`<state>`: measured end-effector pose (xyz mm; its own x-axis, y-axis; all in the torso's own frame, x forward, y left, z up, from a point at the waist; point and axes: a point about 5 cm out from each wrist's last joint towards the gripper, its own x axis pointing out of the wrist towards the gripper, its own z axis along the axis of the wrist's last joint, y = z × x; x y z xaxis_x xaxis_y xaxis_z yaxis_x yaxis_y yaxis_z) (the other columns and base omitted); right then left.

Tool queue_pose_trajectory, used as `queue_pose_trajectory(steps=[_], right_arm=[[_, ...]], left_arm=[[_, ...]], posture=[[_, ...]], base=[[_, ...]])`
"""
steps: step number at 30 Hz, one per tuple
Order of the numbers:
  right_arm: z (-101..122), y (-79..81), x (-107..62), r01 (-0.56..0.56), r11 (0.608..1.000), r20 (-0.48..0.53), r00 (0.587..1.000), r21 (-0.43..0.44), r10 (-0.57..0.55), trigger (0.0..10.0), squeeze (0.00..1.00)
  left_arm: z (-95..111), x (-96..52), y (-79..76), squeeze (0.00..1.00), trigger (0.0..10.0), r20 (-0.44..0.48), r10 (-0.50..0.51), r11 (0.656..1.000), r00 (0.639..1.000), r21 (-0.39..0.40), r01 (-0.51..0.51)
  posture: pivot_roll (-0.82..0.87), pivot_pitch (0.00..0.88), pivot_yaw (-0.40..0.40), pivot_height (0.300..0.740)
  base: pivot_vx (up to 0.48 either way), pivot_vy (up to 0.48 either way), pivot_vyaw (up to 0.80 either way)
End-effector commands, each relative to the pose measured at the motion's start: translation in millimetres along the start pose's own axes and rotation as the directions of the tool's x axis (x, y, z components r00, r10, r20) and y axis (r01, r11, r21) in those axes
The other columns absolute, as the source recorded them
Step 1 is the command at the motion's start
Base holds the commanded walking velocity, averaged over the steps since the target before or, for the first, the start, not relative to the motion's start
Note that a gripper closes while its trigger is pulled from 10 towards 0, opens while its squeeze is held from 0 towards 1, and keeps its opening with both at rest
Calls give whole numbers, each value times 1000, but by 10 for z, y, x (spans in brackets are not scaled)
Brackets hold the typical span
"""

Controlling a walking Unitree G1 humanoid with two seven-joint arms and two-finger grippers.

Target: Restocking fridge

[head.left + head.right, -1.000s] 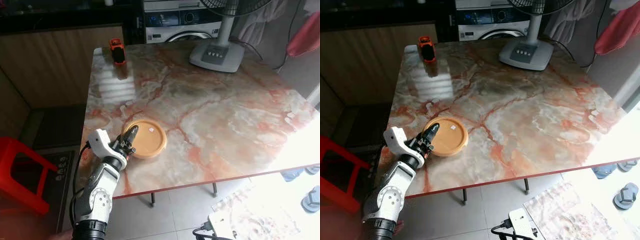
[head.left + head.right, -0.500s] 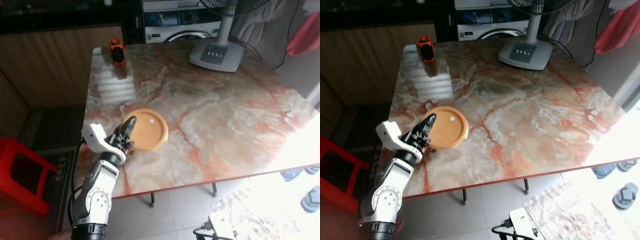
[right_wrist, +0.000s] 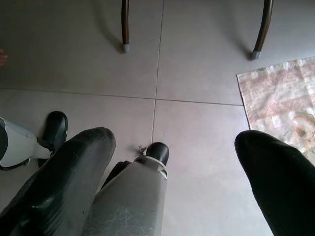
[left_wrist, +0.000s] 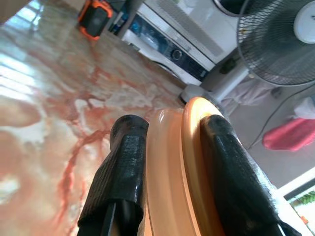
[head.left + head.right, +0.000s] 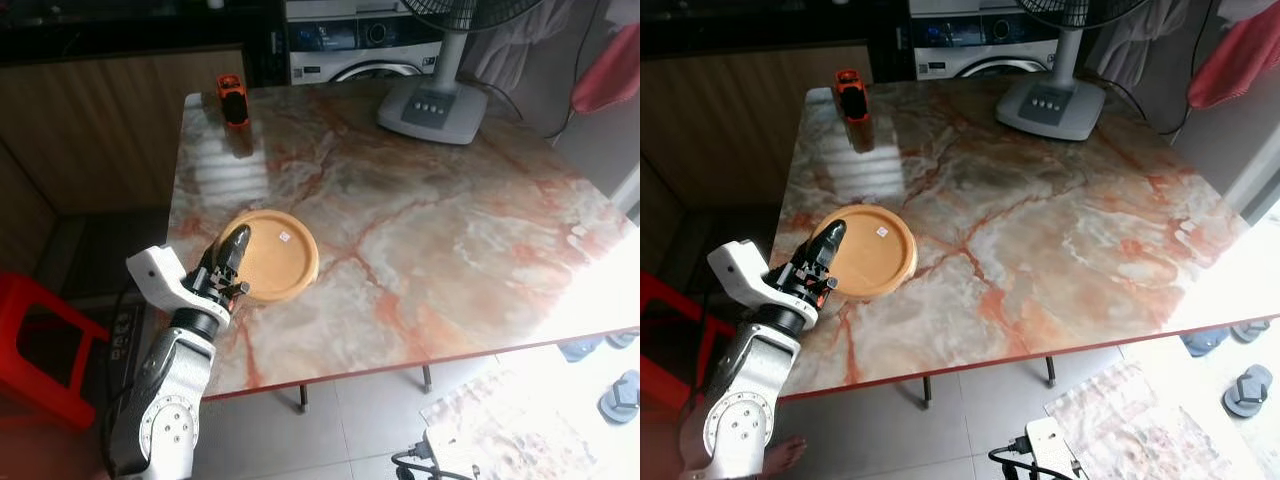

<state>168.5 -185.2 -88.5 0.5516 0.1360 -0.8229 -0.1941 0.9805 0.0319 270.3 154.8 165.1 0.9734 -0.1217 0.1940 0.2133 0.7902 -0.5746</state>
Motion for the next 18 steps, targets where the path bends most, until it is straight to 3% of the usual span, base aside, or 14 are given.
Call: queue_pose_trajectory(steps=[1,9,18], right_arm=[[-50,12,-10,5,1000,-3,1000,24,-5,10000,0],[-66,16,-10,18,998,-4,1000,62,-18,10000,0],[-60,25,-6,21,998,-2,1000,62,-21,10000,0]], left_arm=[[62,2,-9,0,10000,17,-3,1000,1000,12,3],[88,32,-20,0,10000,15,1,999,1000,41,-1],[93,76,-37,0,10000,15,-13,998,1000,64,12]], posture=[[51,59,-14,740],[57,48,-9,740],[57,44,-6,740]], base=[[0,0,0],[0,0,0],[0,0,-790]])
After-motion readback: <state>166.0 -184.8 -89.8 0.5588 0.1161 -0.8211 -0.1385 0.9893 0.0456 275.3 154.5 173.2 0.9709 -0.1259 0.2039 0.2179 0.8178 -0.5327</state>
